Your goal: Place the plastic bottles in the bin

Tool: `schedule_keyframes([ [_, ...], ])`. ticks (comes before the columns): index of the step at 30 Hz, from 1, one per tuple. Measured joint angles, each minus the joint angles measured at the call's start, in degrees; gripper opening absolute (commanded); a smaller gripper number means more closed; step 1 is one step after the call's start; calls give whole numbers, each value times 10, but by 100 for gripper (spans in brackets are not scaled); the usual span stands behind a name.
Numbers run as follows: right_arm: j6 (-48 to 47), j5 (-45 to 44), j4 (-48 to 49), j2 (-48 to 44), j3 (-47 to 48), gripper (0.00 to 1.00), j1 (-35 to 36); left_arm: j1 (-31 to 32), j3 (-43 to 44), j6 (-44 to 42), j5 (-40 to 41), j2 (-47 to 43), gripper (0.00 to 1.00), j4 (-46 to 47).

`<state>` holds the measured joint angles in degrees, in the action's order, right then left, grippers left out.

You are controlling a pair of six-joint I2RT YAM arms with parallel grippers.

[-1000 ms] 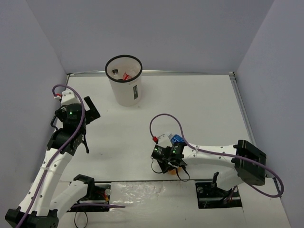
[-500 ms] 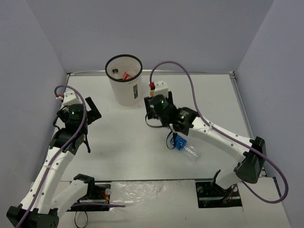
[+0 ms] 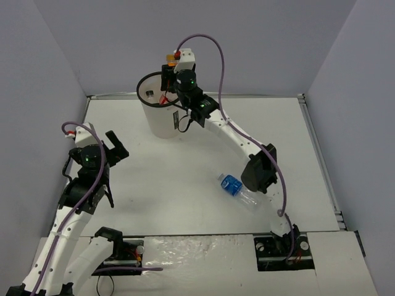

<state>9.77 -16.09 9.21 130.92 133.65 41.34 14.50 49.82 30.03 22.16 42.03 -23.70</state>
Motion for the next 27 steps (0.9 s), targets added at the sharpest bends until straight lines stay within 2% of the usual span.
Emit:
schedule_keyframes([
  [1, 6, 2, 10, 28, 23, 70, 0, 0, -4, 0, -2, -2, 97, 2],
  [2, 13, 4, 16, 56, 48, 70, 0, 0, -8, -1, -4, -3, 97, 2],
  [3, 18, 12, 22, 82, 65, 78, 0, 0, -9, -1, -7, -3, 97, 3],
  [7, 22, 36, 31, 112, 72, 99, 0, 0, -10, -4, -16, 6, 97, 5],
  [14, -21, 50, 13, 70, 63, 100, 0, 0, -10, -9, -29, 17, 97, 9],
  [19, -61, 51, -33, -55, -49, 100, -4, 0, -10, -10, -33, 22, 97, 10],
  [23, -86, 24, -76, -233, -252, 100, -9, 0, -10, -10, -32, 23, 97, 13],
  [27, -72, -52, -130, -386, -399, 100, -14, 0, -10, -9, -31, 31, 97, 13],
])
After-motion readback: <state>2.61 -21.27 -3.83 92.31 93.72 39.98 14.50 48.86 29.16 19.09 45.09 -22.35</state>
